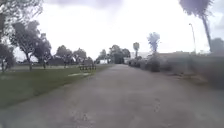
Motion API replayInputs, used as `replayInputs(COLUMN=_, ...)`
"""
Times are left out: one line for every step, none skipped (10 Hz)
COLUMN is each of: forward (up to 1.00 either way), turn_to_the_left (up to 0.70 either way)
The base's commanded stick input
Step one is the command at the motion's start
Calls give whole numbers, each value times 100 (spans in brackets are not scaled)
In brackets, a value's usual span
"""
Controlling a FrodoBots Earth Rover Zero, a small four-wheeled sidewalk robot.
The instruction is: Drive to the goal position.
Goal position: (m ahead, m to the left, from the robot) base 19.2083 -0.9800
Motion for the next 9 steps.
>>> replayInputs(forward=100, turn_to_the_left=-27)
replayInputs(forward=100, turn_to_the_left=-27)
replayInputs(forward=100, turn_to_the_left=-19)
replayInputs(forward=100, turn_to_the_left=-12)
replayInputs(forward=100, turn_to_the_left=-4)
replayInputs(forward=100, turn_to_the_left=-27)
replayInputs(forward=100, turn_to_the_left=-27)
replayInputs(forward=100, turn_to_the_left=-27)
replayInputs(forward=100, turn_to_the_left=-27)
